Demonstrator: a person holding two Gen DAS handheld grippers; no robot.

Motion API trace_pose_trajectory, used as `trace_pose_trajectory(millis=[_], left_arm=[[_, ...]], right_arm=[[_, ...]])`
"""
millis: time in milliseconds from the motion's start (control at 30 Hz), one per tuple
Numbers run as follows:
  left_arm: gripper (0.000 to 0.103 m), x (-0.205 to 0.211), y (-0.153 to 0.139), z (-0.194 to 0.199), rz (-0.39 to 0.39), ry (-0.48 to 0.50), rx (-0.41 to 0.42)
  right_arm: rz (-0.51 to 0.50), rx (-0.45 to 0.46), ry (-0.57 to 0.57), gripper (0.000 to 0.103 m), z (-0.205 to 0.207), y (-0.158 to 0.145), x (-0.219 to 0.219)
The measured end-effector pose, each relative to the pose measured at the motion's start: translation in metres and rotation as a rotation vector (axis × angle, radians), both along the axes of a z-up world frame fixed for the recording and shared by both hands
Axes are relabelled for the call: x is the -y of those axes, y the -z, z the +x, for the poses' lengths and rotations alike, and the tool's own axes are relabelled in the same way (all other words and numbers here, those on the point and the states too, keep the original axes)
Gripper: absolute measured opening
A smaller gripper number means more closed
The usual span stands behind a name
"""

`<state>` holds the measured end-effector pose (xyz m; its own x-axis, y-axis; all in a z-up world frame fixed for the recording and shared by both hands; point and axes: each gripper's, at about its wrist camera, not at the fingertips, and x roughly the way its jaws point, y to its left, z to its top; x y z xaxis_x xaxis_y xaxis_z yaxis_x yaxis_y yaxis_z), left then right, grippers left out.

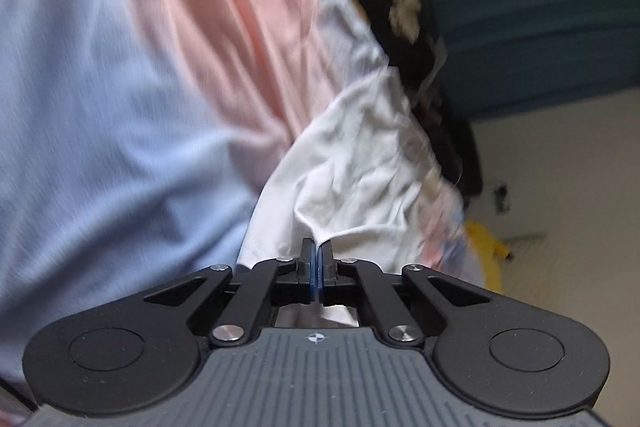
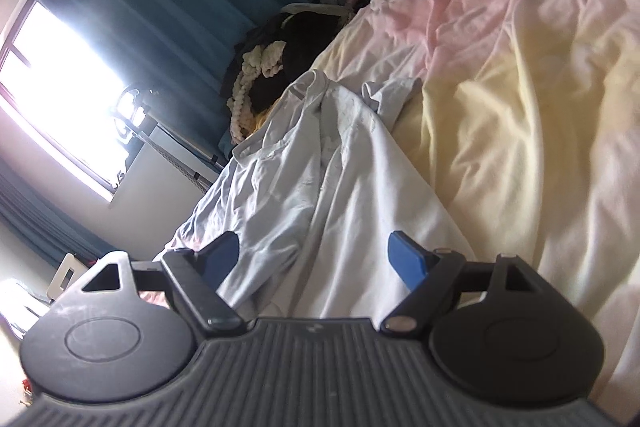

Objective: Fold clothes

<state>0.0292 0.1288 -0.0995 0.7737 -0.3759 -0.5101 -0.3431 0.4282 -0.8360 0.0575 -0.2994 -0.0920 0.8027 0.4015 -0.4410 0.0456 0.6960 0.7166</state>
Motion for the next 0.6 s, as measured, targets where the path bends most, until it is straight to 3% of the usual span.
trace_pose_trajectory(millis=[67,233,367,600], left_arm=[[0.001,-0.012,-0.012,-0.001,-0.030,-0.040,0.024],[0.001,-0.045,-0.069,0.028,0.026,-0.089,0.135],[0.001,-0.055,-0.113,0.066,0.152,-0.072,0.199],[0.001,-0.097,-0.158,0.137,0.359,-0.165,0.160]], right_arm=[[-0.003,-0.004,0.007,0.082,0.000,0.001,0.001],[-0.019,-0.019,0.007,0.082,0.004,0.005,0.000],[-0.038,-0.037,-0.005,0.082,0.013,0.012,-0.005],[-0.081,-0.070,-0.045,0.082,0.026,0.026,-0.016]])
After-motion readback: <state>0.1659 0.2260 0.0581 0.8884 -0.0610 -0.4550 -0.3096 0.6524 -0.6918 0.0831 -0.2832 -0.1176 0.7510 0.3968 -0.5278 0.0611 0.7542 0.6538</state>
